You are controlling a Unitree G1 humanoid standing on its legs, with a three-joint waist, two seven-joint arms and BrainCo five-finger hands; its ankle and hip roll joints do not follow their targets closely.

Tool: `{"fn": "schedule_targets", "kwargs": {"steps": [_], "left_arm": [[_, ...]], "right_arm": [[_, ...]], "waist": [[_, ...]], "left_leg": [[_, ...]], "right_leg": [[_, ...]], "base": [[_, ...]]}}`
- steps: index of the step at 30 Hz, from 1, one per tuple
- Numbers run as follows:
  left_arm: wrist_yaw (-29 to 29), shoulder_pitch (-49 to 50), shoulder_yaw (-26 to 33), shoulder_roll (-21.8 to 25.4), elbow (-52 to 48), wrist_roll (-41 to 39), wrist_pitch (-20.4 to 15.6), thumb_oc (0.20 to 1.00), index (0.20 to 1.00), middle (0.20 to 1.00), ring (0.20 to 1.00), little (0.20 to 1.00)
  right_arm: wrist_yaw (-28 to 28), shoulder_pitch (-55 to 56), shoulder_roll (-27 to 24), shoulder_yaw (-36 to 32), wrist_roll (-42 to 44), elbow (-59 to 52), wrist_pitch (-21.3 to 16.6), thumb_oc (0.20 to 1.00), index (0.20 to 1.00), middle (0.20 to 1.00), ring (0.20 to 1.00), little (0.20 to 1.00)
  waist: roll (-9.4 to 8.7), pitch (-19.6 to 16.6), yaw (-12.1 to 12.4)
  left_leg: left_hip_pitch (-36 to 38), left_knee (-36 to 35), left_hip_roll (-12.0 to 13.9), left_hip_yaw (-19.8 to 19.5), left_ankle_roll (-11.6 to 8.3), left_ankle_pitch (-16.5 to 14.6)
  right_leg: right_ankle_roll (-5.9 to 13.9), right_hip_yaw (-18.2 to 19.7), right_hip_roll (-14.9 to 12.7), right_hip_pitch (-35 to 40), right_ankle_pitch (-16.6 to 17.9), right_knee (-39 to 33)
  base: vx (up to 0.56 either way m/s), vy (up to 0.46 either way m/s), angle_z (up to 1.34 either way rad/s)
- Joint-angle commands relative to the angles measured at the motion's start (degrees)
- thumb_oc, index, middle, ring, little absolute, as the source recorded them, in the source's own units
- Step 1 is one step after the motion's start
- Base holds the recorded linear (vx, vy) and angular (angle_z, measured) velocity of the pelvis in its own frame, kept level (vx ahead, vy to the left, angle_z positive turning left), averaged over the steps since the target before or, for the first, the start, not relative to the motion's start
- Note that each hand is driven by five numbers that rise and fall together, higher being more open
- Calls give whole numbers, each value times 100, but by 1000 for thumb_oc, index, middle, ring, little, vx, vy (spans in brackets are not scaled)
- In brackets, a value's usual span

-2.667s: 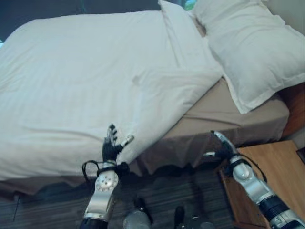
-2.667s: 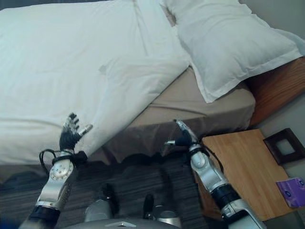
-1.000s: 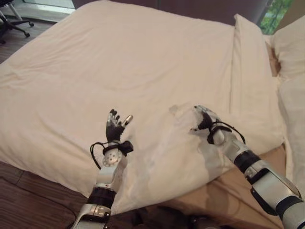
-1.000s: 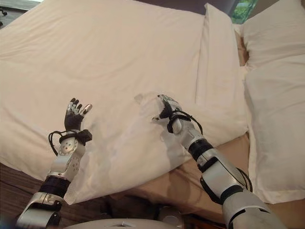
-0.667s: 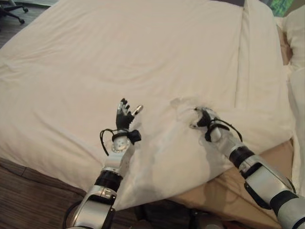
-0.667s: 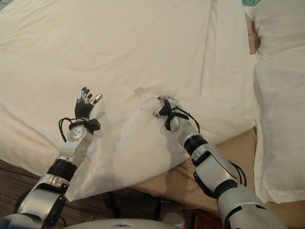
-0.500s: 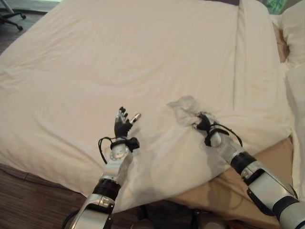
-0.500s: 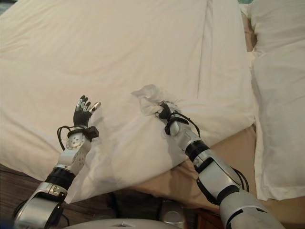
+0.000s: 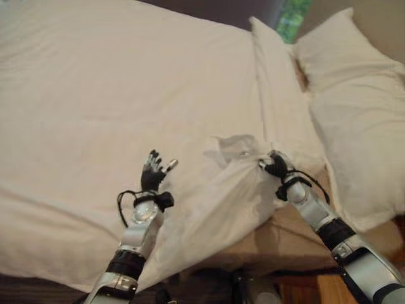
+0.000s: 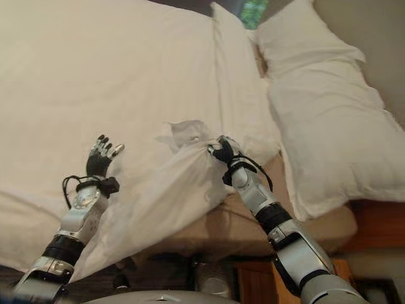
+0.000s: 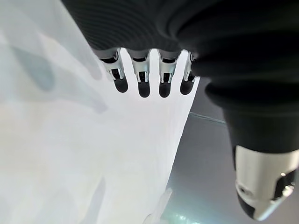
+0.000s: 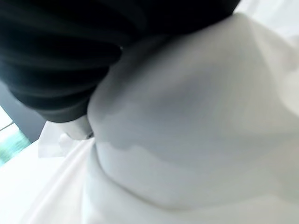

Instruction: Making the bed.

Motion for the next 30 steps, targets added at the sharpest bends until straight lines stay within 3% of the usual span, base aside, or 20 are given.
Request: {"fn": "schedule_targets", "kwargs": {"steps": [1, 5, 8, 9, 11, 15, 17, 19, 21, 23, 24, 25, 29, 30], "left_arm": [[-141, 150, 128, 185, -682, -67, -186, 1000, 1000, 1000, 1000, 1000], [-193, 433, 250, 121, -911, -17, -104, 1000, 1000, 1000, 1000, 1000], [-131, 586, 366, 61, -1025, 32, -82, 1000, 1000, 1000, 1000, 1000], [-95, 645, 421, 56, -1057, 41, -72, 1000, 1000, 1000, 1000, 1000], [-115, 737, 500, 18, -1084, 92, -29, 1000, 1000, 1000, 1000, 1000], [-154, 924, 675, -42, -1165, 107, -34, 1000, 1000, 1000, 1000, 1000], [-216, 1142, 789, -151, -1306, 140, -31, 1000, 1000, 1000, 1000, 1000], [-240, 1236, 842, -198, -1387, 184, -21, 1000, 1000, 1000, 1000, 1000], [-276, 1667, 978, -495, -1629, 200, -68, 1000, 1000, 1000, 1000, 1000], [-342, 1831, 930, -604, -1752, 220, -92, 1000, 1000, 1000, 1000, 1000], [-365, 1883, 888, -667, -1812, 246, -103, 1000, 1000, 1000, 1000, 1000], [-402, 1987, 833, -741, -1869, 327, -139, 1000, 1000, 1000, 1000, 1000], [-466, 2123, 680, -860, -1974, 408, -345, 1000, 1000, 1000, 1000, 1000], [-335, 2020, 543, -873, -2026, 347, -359, 1000, 1000, 1000, 1000, 1000]], "right_arm": [[-60, -399, -413, -193, 63, -206, -100, 200, 200, 200, 200, 200], [-6, -203, -521, -398, -36, -541, -100, 200, 200, 200, 200, 200], [12, -115, -619, -466, -138, -794, -114, 200, 200, 200, 200, 200], [6, -51, -673, -512, -182, -975, -107, 200, 200, 200, 200, 200], [53, 176, -704, -623, -182, -1284, -151, 200, 200, 200, 200, 200], [96, 425, -758, -704, -244, -1561, -224, 200, 200, 200, 200, 200], [159, 798, -868, -891, -351, -1955, -314, 200, 200, 200, 200, 200], [199, 984, -927, -951, -412, -2107, -356, 200, 200, 200, 200, 200], [287, 1754, -963, -1053, -624, -2750, -633, 200, 200, 200, 200, 200], [326, 2048, -926, -1002, -661, -2866, -765, 200, 200, 200, 200, 200], [371, 2263, -835, -923, -575, -2849, -835, 438, 438, 438, 438, 438], [392, 2489, -920, -755, -881, -2885, -951, 1000, 1000, 1000, 1000, 1000], [295, 2945, -983, -193, -1574, -2254, -1173, 1000, 1000, 1000, 1000, 1000], [-117, 2255, -913, -135, -1563, -1918, -872, 1000, 1000, 1000, 1000, 1000]], "waist": [[267, -201, 395], [337, -311, 497], [309, -395, 612], [281, -436, 657], [268, -485, 701], [333, -520, 716], [410, -481, 628], [450, -460, 611], [614, -331, 484], [686, -268, 439], [723, -222, 409], [781, -141, 391], [907, 74, 381], [925, 60, 471]], "left_leg": [[151, -187, -96, 43, -82, 314], [-73, -187, -96, 271, 25, 456], [-231, -187, -139, 401, 57, 581], [-254, -187, -192, 355, 25, 495], [-352, -187, -120, 490, -80, 671], [-396, -187, 80, 651, -259, 937], [-396, -187, 286, 743, -434, 1202], [-404, -187, 383, 747, -509, 1306], [-393, -187, 683, 808, -739, 1641], [-364, -187, 772, 824, -796, 1736], [-354, -187, 821, 834, -830, 1788], [-359, -187, 891, 822, -884, 1877], [-379, -154, 1022, 784, -994, 2041], [-417, -141, 1003, 716, -971, 2029]], "right_leg": [[609, -482, -461, 1007, -1583, 1430], [606, -409, -384, 1300, -1740, 2164], [644, -266, -227, 1543, -1699, 2188], [715, -186, -208, 1706, -1783, 2046], [615, -235, -105, 2011, -2075, 1417], [474, -330, 9, 2138, -2347, 923], [363, -333, 176, 2297, -2614, 488], [321, -353, 233, 2358, -2671, 337], [188, -279, 427, 2482, -2865, 16], [146, -264, 492, 2498, -2895, -3], [134, -252, 520, 2497, -2907, -4], [104, -239, 571, 2494, -2953, -4], [27, -263, 683, 2489, -3007, -4], [25, -292, 675, 2483, -3017, -4]], "base": [[-269, 123, -19], [-270, 76, -52], [-174, 1, -51], [-225, -65, -96], [-174, -109, -73], [-141, -123, -48], [-195, -166, -25], [-152, -136, -15], [-313, -261, -12], [-193, -163, -5], [-152, -106, -30], [-208, -146, -23], [-165, -113, -2], [-119, -81, 3]]}}
